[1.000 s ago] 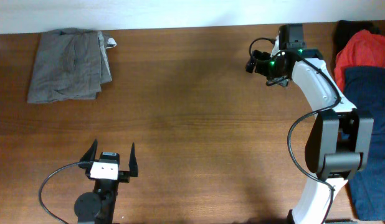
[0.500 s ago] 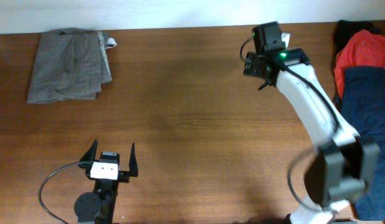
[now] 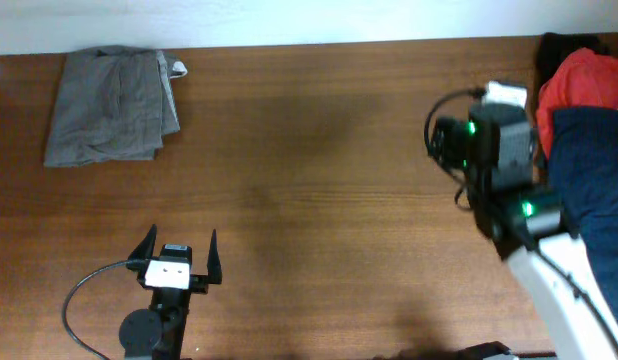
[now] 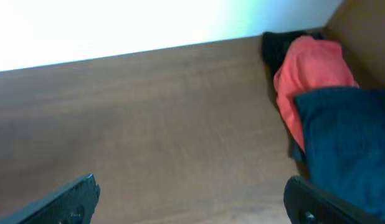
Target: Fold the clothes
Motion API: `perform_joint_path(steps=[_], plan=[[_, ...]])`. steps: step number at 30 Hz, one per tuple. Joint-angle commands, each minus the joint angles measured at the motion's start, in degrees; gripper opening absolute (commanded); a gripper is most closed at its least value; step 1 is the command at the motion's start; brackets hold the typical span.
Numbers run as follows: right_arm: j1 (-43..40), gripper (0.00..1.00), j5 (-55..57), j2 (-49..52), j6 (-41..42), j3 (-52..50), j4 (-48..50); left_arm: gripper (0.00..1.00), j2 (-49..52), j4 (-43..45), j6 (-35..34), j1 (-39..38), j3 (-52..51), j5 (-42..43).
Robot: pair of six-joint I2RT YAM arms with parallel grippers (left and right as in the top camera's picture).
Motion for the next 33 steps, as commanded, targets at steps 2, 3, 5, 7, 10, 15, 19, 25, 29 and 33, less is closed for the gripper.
perform_joint_path(steps=[2, 3, 5, 7, 10, 15, 19, 25, 29, 33], plan=[[-4.4, 0.99, -7.2, -13.4, -0.4, -15.6, 8.0, 0.99, -0.5, 0.0, 1.0, 0.4, -0.3, 0.8], [-6.6, 0.99, -10.3, -17.8, -0.4, -21.4, 11.2, 0.99, -0.5, 0.0, 1.0, 0.4, -0.3, 0.8], [-8.7, 0.99, -12.7, -22.4, -0.4, -27.1, 14.3, 0.99, -0.5, 0.0, 0.9, 0.4, -0.3, 0.8], [-10.4, 0.99, -14.5, -27.5, -0.5, -33.0, 17.1, 0.99, -0.5, 0.0, 1.0, 0.4, -0.3, 0.8], [-11.4, 0.99, -14.6, -35.3, -0.4, -40.5, 20.3, 0.99, -0.5, 0.0, 1.0, 0.4, -0.3, 0.8], [-11.4, 0.99, -14.7, -47.5, -0.4, -49.3, 22.9, 0.99, -0.5, 0.0, 1.0, 0.4, -0.3, 0.8], [-11.4, 0.99, -16.5, -53.7, -0.6, -52.3, 22.9, 0.99, -0.5, 0.0, 1.0, 0.4, -0.3, 0.8], [-11.5, 0.99, -16.7, -58.8, -0.6, -55.6, 22.9, 0.99, -0.5, 0.0, 1.0, 0.4, -0.3, 0.8], [-11.5, 0.99, -19.4, -63.4, -0.6, -59.5, 22.9, 0.99, -0.5, 0.0, 1.0, 0.4, -0.3, 0.8], [-11.8, 0.99, -20.9, -66.1, -3.1, -60.8, 24.0, 0.99, -0.5, 0.0, 0.9, 0.4, -0.3, 0.8]])
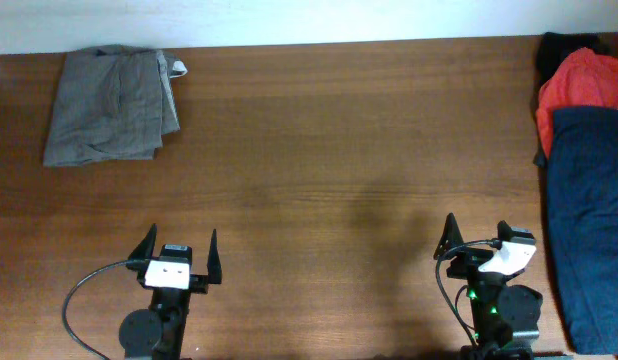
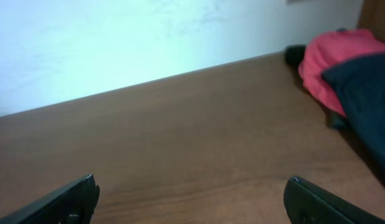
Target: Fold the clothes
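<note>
A folded grey garment (image 1: pixel 111 105) lies at the table's far left corner. At the right edge a pile holds a dark blue garment (image 1: pixel 587 220), a red garment (image 1: pixel 581 82) and a black one (image 1: pixel 559 47) behind it; the wrist view shows the red garment (image 2: pixel 332 62) and the blue garment (image 2: pixel 364 93) at its right. My left gripper (image 1: pixel 177 250) rests open at the near left with nothing in it. My right gripper (image 1: pixel 476 238) sits open at the near right, left of the blue garment, its fingertips (image 2: pixel 74 196) wide apart over bare wood.
The brown wooden table (image 1: pixel 329 160) spans the view, with a white wall along its far edge. Cables loop beside both arm bases at the near edge.
My right arm was stretched toward the far right beside the clothes pile, gripper open. It now sits pulled back at the near right edge, still open and empty. Clothes and left arm are unchanged.
</note>
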Motion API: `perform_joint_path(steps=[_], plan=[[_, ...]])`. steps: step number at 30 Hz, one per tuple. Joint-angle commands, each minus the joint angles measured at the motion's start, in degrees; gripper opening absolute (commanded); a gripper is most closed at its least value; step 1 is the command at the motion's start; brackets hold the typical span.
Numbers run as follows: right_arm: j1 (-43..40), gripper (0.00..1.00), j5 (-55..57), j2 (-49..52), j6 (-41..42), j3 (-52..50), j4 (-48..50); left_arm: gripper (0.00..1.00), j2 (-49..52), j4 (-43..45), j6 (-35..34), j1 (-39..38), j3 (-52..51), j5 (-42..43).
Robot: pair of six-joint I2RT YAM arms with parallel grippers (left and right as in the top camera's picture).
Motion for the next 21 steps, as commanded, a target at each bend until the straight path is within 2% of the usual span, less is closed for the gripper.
perform_joint_path(steps=[1, 8, 21], plan=[[-1.0, 0.99, -2.2, -2.6, -2.6, -0.9, 0.6, 0.99, -0.3, 0.0, 1.0, 0.4, -0.3, 0.6], [-1.9, 0.99, -2.8, -2.6, -2.6, -0.9, 4.2, 0.99, -0.3, 0.0, 1.0, 0.4, -0.3, 0.6], [-1.9, 0.99, -3.2, -2.5, -5.4, -2.1, 3.1, 0.99, -0.3, 0.0, 1.0, 0.4, -0.3, 0.6]])
